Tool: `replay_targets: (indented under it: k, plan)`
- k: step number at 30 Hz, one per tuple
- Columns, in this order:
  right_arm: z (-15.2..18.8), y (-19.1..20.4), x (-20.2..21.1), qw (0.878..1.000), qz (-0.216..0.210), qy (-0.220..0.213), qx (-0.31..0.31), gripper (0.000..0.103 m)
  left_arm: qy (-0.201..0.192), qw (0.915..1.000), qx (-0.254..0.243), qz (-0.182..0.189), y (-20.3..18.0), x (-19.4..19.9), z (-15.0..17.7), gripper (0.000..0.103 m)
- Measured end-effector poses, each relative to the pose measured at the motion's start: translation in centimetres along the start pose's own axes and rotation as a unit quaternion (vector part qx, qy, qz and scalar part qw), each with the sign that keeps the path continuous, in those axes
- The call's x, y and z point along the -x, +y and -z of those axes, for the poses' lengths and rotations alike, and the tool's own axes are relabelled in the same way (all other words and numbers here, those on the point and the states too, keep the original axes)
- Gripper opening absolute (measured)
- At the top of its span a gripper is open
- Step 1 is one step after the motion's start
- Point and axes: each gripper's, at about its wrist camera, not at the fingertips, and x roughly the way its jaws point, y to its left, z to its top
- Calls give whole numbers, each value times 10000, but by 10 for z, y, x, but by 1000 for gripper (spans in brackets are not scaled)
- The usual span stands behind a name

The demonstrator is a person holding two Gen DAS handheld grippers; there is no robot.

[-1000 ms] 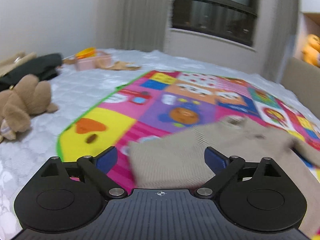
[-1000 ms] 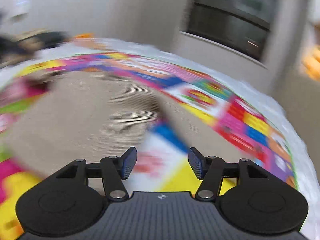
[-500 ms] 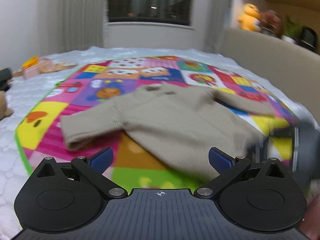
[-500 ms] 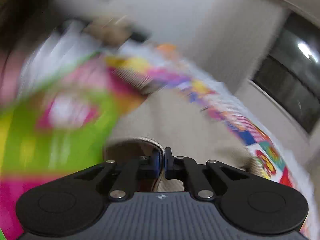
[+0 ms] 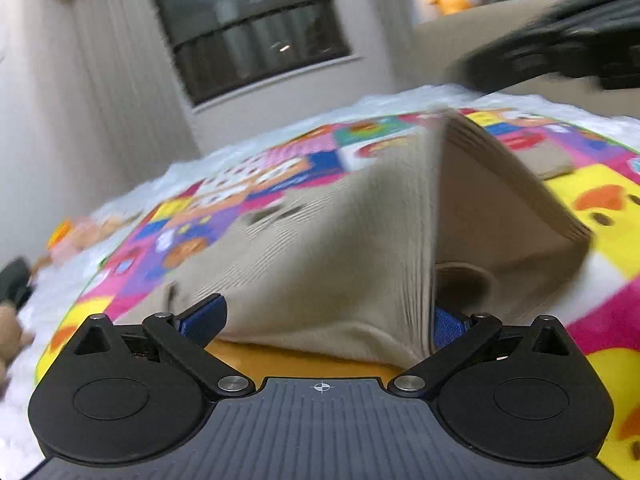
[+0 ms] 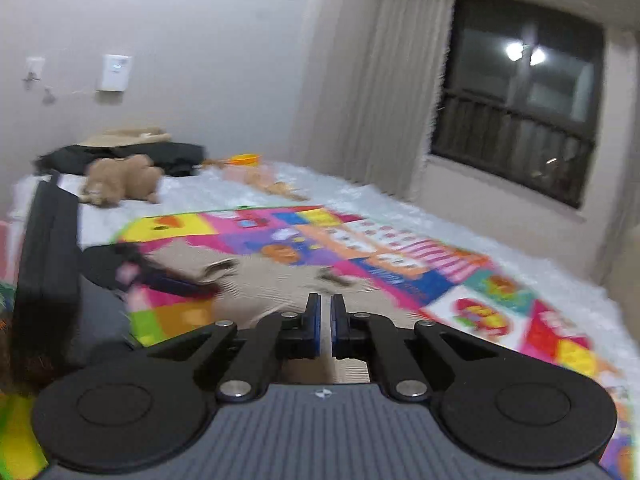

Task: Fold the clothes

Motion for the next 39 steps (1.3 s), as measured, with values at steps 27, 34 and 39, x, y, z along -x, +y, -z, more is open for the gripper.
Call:
replay_targets:
  k: [27,34,39]
  plan:
    - [85,8,-58,9937,650,907,-64,63,-224,9926,635,-1006,110,20,-24,103]
    - [85,-45,-32,9834,1453,1032,-337,67,416,9971,-83,-632,103,26,24,103]
    - [114,-25,-39,9816,908,1573,-583,67,767,9962,353,-194,89,15,43,103]
